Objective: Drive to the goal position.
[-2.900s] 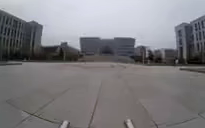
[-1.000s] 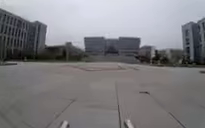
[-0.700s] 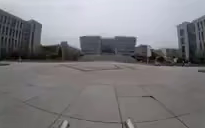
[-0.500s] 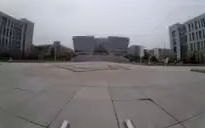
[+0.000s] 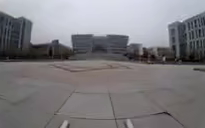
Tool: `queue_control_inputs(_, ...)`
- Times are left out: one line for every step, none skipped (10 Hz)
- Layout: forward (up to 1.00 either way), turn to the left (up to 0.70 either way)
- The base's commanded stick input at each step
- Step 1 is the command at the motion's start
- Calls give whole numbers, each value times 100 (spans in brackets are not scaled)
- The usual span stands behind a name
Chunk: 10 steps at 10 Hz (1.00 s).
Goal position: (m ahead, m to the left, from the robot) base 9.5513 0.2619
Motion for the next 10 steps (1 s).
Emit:
queue_control_inputs(100,0)
queue_control_inputs(100,0)
queue_control_inputs(100,0)
queue_control_inputs(100,0)
queue_control_inputs(100,0)
queue_control_inputs(100,0)
queue_control_inputs(100,0)
queue_control_inputs(100,0)
queue_control_inputs(100,0)
queue_control_inputs(100,0)
